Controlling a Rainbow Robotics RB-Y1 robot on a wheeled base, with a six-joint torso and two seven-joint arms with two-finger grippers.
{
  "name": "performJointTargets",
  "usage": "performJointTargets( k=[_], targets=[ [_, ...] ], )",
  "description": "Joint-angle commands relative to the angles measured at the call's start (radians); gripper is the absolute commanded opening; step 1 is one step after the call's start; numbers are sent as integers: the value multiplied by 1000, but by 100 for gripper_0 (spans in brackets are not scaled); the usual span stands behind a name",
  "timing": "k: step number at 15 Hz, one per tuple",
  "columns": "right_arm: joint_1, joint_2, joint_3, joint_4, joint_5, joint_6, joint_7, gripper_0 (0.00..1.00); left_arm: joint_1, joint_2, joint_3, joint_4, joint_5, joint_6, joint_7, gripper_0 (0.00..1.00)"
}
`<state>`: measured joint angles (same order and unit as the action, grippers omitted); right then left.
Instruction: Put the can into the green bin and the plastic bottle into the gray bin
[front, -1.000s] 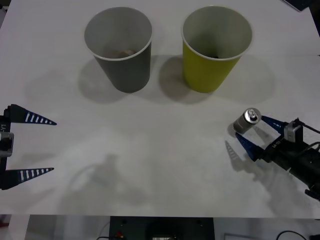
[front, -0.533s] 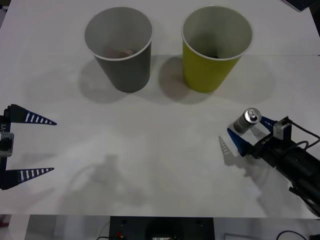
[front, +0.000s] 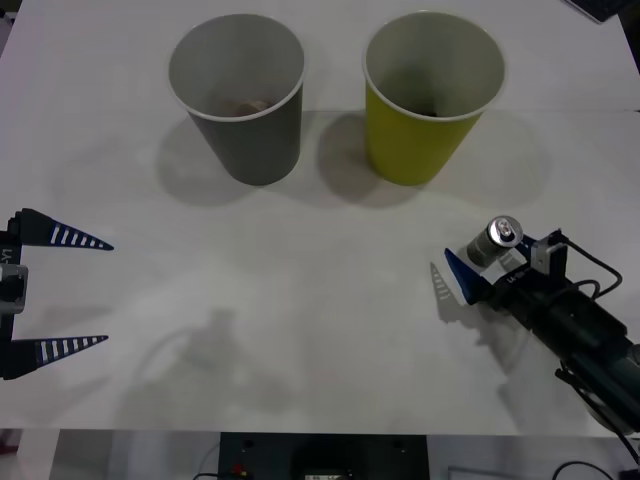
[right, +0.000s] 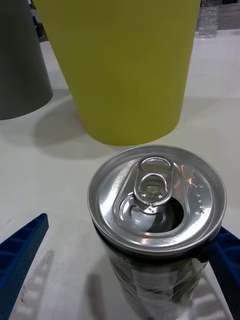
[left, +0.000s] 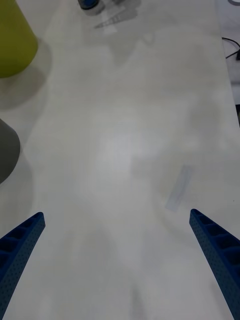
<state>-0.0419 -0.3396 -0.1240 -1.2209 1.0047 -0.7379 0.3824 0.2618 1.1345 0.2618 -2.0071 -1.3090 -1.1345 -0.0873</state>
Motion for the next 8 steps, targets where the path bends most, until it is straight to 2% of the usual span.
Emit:
performJointTargets(
  k=[1,2,8],
  targets=[
    [-3,-1,1,0,0,2,4,3,0,0,0,0,0,0,0,100],
    [-3,-1,3,0,0,0,4,0,0,0,0,0,0,0,0,100],
    [-3,-1,1,0,0,-15,3,0,0,0,0,0,0,0,0,100]
  ],
)
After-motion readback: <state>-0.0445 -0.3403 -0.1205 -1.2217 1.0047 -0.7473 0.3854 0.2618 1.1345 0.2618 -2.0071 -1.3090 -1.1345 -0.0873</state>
